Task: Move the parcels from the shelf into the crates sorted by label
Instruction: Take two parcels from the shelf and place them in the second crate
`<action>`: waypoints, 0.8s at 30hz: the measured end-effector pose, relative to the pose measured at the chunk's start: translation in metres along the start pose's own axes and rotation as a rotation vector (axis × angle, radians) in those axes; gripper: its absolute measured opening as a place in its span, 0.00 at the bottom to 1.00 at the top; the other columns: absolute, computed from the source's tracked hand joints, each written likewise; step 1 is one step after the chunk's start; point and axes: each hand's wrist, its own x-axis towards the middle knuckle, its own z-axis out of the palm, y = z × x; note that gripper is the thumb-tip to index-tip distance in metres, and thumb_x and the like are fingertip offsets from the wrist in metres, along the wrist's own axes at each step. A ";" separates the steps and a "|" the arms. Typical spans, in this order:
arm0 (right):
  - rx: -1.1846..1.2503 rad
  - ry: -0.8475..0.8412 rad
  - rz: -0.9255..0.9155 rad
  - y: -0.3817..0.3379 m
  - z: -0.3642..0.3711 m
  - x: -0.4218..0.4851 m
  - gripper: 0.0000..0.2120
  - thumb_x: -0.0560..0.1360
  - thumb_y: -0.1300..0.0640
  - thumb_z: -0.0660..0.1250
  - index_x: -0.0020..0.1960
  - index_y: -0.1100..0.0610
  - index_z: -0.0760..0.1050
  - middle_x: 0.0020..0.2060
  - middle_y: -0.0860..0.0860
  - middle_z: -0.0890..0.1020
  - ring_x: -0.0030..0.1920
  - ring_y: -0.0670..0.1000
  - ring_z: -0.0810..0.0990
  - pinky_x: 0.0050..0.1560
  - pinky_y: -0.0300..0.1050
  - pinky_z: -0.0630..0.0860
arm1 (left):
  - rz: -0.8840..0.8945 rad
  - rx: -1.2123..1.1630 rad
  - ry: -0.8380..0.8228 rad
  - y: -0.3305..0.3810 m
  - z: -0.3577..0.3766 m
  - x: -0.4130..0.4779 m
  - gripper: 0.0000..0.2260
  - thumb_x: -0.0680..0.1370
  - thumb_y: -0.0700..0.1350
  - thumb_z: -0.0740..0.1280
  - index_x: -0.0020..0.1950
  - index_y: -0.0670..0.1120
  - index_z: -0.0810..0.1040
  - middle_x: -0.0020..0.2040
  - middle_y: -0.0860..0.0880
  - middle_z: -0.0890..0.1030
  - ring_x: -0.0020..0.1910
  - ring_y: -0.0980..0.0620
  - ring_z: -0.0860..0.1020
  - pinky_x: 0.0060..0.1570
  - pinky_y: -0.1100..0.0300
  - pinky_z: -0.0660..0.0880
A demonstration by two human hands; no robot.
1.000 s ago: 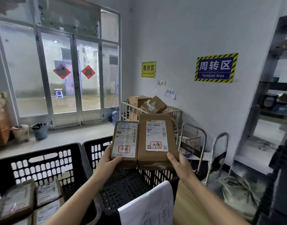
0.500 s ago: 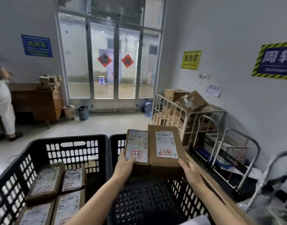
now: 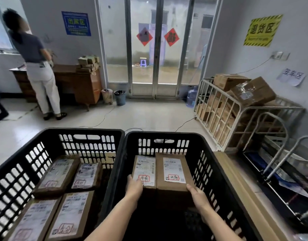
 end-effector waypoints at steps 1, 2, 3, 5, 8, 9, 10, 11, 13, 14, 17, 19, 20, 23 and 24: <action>-0.010 -0.004 0.017 0.003 0.000 0.008 0.21 0.79 0.54 0.60 0.68 0.64 0.68 0.56 0.58 0.77 0.53 0.53 0.74 0.45 0.41 0.71 | -0.007 0.008 0.022 -0.003 0.005 0.005 0.17 0.81 0.41 0.56 0.69 0.42 0.64 0.63 0.41 0.76 0.61 0.41 0.75 0.61 0.52 0.72; -0.015 -0.009 0.033 0.006 0.000 0.015 0.21 0.79 0.54 0.60 0.68 0.64 0.68 0.56 0.58 0.77 0.52 0.53 0.74 0.44 0.41 0.71 | -0.019 0.011 0.043 -0.007 0.009 0.009 0.17 0.81 0.42 0.57 0.70 0.42 0.64 0.63 0.41 0.76 0.61 0.41 0.75 0.61 0.51 0.72; -0.017 -0.023 0.054 0.009 0.001 0.021 0.20 0.79 0.55 0.60 0.67 0.64 0.69 0.54 0.57 0.77 0.52 0.53 0.75 0.42 0.40 0.71 | -0.030 0.013 0.060 -0.011 0.012 0.014 0.17 0.81 0.42 0.57 0.70 0.42 0.65 0.63 0.40 0.76 0.60 0.41 0.76 0.61 0.51 0.72; -0.028 -0.058 0.079 0.014 0.002 0.029 0.18 0.79 0.56 0.60 0.66 0.64 0.70 0.51 0.56 0.77 0.52 0.53 0.75 0.41 0.39 0.71 | -0.059 0.023 0.081 -0.020 0.017 0.023 0.17 0.81 0.42 0.58 0.69 0.40 0.66 0.62 0.40 0.77 0.60 0.40 0.76 0.59 0.52 0.73; -0.069 -0.082 0.076 0.025 0.004 0.041 0.17 0.79 0.57 0.60 0.65 0.63 0.71 0.51 0.54 0.78 0.53 0.53 0.76 0.46 0.40 0.73 | -0.102 0.034 0.092 -0.035 0.022 0.031 0.16 0.80 0.40 0.58 0.68 0.40 0.67 0.62 0.40 0.77 0.60 0.41 0.76 0.60 0.52 0.72; -0.094 -0.090 0.063 0.029 0.004 0.044 0.17 0.78 0.58 0.61 0.65 0.62 0.71 0.51 0.54 0.78 0.53 0.52 0.75 0.47 0.39 0.72 | -0.114 0.026 0.091 -0.039 0.024 0.033 0.15 0.80 0.39 0.58 0.67 0.39 0.67 0.62 0.39 0.77 0.60 0.41 0.76 0.59 0.52 0.72; -0.110 -0.096 0.044 0.031 0.006 0.046 0.17 0.78 0.58 0.62 0.65 0.63 0.71 0.53 0.55 0.79 0.53 0.52 0.75 0.46 0.37 0.71 | -0.122 0.017 0.093 -0.044 0.026 0.035 0.15 0.80 0.37 0.58 0.67 0.39 0.68 0.62 0.39 0.77 0.60 0.41 0.76 0.59 0.53 0.72; -0.116 -0.101 0.031 0.034 0.007 0.048 0.18 0.77 0.58 0.63 0.65 0.63 0.70 0.54 0.55 0.79 0.53 0.52 0.75 0.45 0.36 0.70 | -0.123 0.011 0.099 -0.047 0.027 0.037 0.15 0.79 0.36 0.58 0.67 0.39 0.68 0.61 0.39 0.77 0.59 0.41 0.76 0.58 0.53 0.72; -0.110 -0.123 0.013 0.035 0.009 0.052 0.21 0.76 0.56 0.66 0.66 0.61 0.69 0.55 0.54 0.78 0.55 0.52 0.76 0.48 0.38 0.70 | -0.114 0.001 0.115 -0.052 0.029 0.044 0.16 0.79 0.36 0.59 0.67 0.39 0.68 0.61 0.39 0.78 0.58 0.41 0.77 0.57 0.53 0.73; -0.112 -0.132 0.002 0.036 0.010 0.055 0.22 0.75 0.54 0.66 0.66 0.60 0.68 0.56 0.54 0.78 0.56 0.52 0.76 0.51 0.40 0.70 | -0.110 -0.005 0.128 -0.053 0.031 0.049 0.16 0.79 0.36 0.59 0.67 0.39 0.69 0.60 0.39 0.78 0.57 0.41 0.77 0.57 0.53 0.73; -0.155 -0.130 -0.017 0.037 0.011 0.058 0.25 0.74 0.51 0.67 0.67 0.59 0.67 0.57 0.53 0.79 0.58 0.52 0.77 0.57 0.43 0.70 | -0.103 -0.016 0.171 -0.054 0.035 0.056 0.16 0.79 0.36 0.59 0.67 0.39 0.68 0.60 0.39 0.78 0.57 0.40 0.77 0.57 0.53 0.73; -0.175 -0.119 -0.018 0.038 0.011 0.057 0.26 0.74 0.49 0.67 0.68 0.59 0.67 0.55 0.51 0.78 0.57 0.52 0.77 0.58 0.43 0.71 | -0.094 0.018 0.195 -0.055 0.037 0.053 0.18 0.79 0.39 0.59 0.69 0.40 0.66 0.62 0.39 0.77 0.59 0.40 0.76 0.59 0.50 0.73; -0.184 -0.120 -0.019 0.038 0.011 0.056 0.26 0.74 0.49 0.67 0.68 0.59 0.67 0.55 0.51 0.78 0.57 0.52 0.77 0.59 0.44 0.71 | -0.092 0.043 0.203 -0.055 0.037 0.051 0.19 0.80 0.40 0.59 0.71 0.41 0.64 0.63 0.39 0.76 0.60 0.39 0.75 0.61 0.49 0.72; -0.278 -0.083 -0.023 0.033 0.014 0.054 0.32 0.73 0.46 0.67 0.72 0.57 0.62 0.62 0.54 0.76 0.62 0.53 0.74 0.64 0.49 0.71 | -0.119 0.187 0.204 -0.047 0.038 0.042 0.25 0.80 0.43 0.58 0.76 0.45 0.54 0.68 0.38 0.70 0.65 0.38 0.71 0.63 0.50 0.69; -0.364 -0.049 -0.046 0.029 0.015 0.053 0.34 0.73 0.46 0.67 0.74 0.57 0.58 0.66 0.55 0.72 0.65 0.55 0.71 0.66 0.51 0.69 | -0.113 0.258 0.197 -0.044 0.040 0.037 0.27 0.80 0.44 0.58 0.77 0.45 0.51 0.70 0.37 0.66 0.68 0.38 0.67 0.65 0.49 0.67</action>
